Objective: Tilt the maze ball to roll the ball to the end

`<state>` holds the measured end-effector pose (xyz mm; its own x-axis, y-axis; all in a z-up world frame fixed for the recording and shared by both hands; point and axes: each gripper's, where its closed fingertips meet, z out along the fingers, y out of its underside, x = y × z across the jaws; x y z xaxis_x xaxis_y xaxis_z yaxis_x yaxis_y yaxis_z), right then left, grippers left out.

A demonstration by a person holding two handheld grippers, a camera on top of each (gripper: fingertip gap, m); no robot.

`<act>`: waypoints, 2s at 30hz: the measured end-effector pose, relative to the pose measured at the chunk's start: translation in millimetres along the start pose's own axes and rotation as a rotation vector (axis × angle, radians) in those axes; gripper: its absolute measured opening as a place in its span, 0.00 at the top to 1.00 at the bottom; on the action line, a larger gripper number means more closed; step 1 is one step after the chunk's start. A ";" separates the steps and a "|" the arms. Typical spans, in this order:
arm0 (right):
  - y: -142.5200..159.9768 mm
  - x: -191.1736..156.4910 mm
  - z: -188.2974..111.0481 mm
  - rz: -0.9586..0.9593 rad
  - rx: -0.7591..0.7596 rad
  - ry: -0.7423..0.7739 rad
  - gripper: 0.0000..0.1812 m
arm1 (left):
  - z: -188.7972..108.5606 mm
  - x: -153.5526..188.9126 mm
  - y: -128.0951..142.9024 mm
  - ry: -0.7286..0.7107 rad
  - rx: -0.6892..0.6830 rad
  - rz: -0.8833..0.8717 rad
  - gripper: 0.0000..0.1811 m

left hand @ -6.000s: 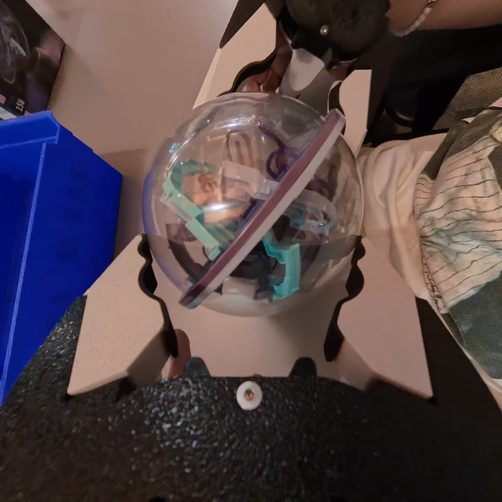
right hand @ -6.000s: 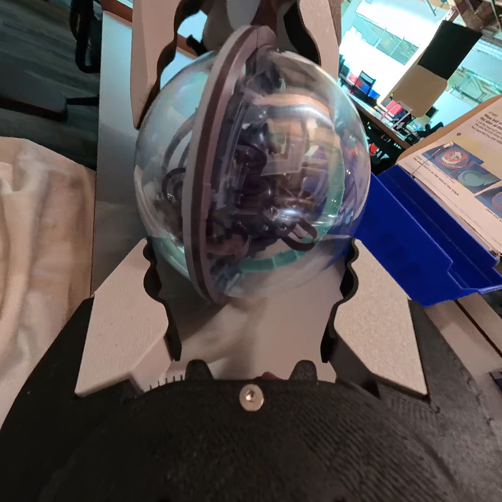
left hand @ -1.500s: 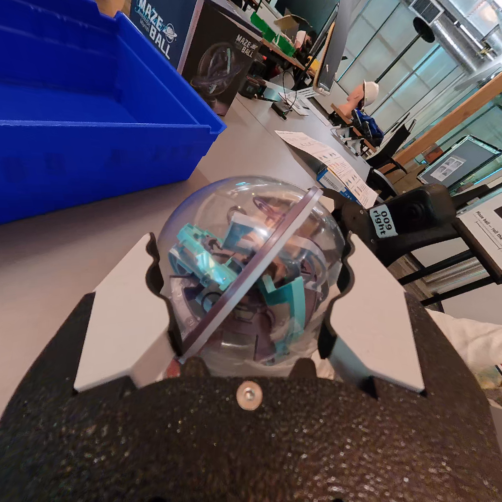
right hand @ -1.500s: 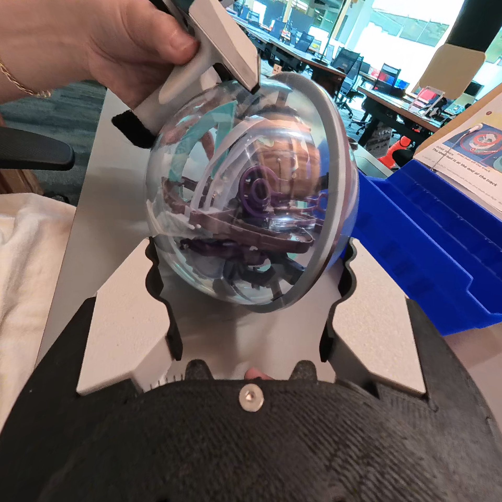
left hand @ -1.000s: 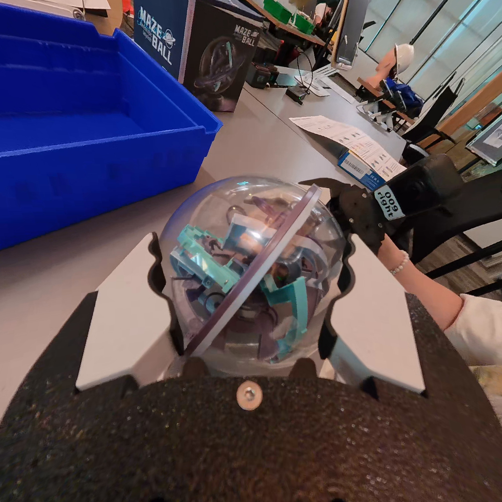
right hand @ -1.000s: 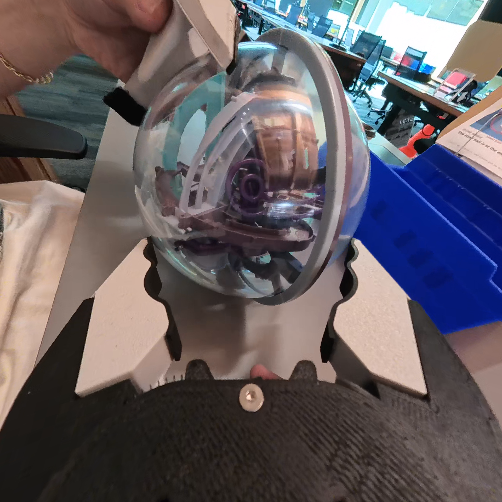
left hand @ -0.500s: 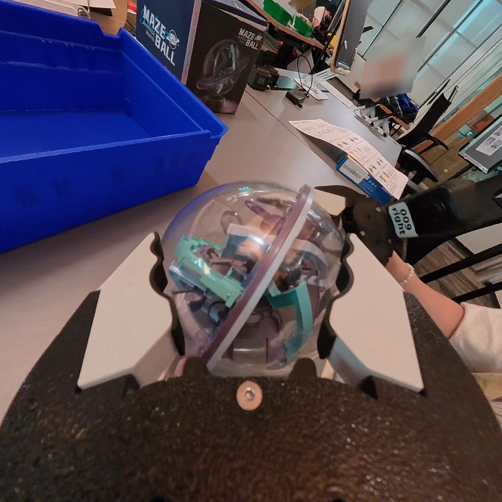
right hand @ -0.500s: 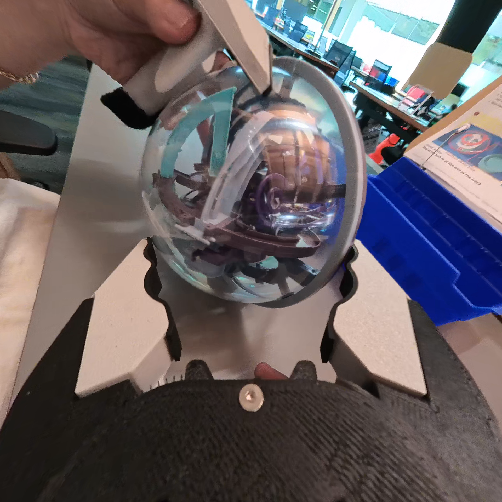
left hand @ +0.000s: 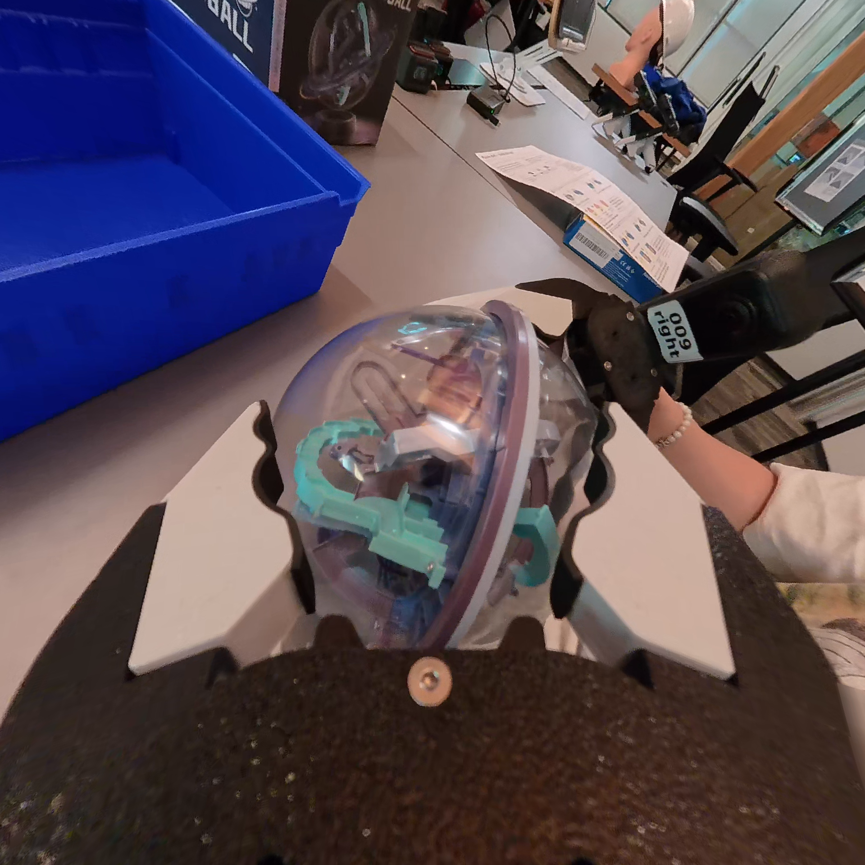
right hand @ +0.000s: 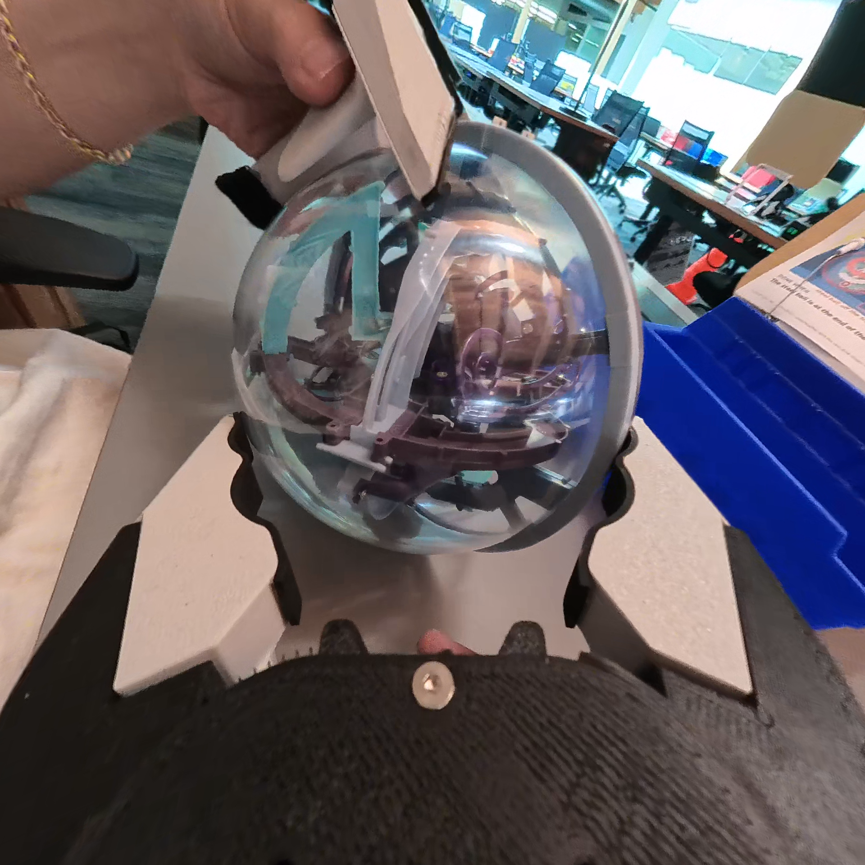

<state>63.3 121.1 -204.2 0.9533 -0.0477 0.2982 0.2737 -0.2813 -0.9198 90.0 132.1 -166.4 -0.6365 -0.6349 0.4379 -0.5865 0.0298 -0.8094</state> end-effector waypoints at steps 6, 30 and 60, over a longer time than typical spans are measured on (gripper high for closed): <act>-3.5 3.8 -2.2 0.081 0.039 -0.066 0.22 | 6.7 -3.7 -5.1 0.072 0.010 0.001 0.27; -3.1 0.6 5.0 0.134 0.040 -0.112 0.23 | -1.8 14.4 -17.2 0.105 0.142 0.344 0.28; 17.2 -1.5 -1.8 0.040 -0.063 -0.012 0.17 | 5.1 17.5 -9.2 -0.011 -0.096 0.261 0.46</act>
<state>66.4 114.6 -220.1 0.9649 -0.0484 0.2580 0.2271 -0.3397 -0.9127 86.7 116.8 -153.3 -0.7670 -0.6044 0.2152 -0.4487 0.2656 -0.8533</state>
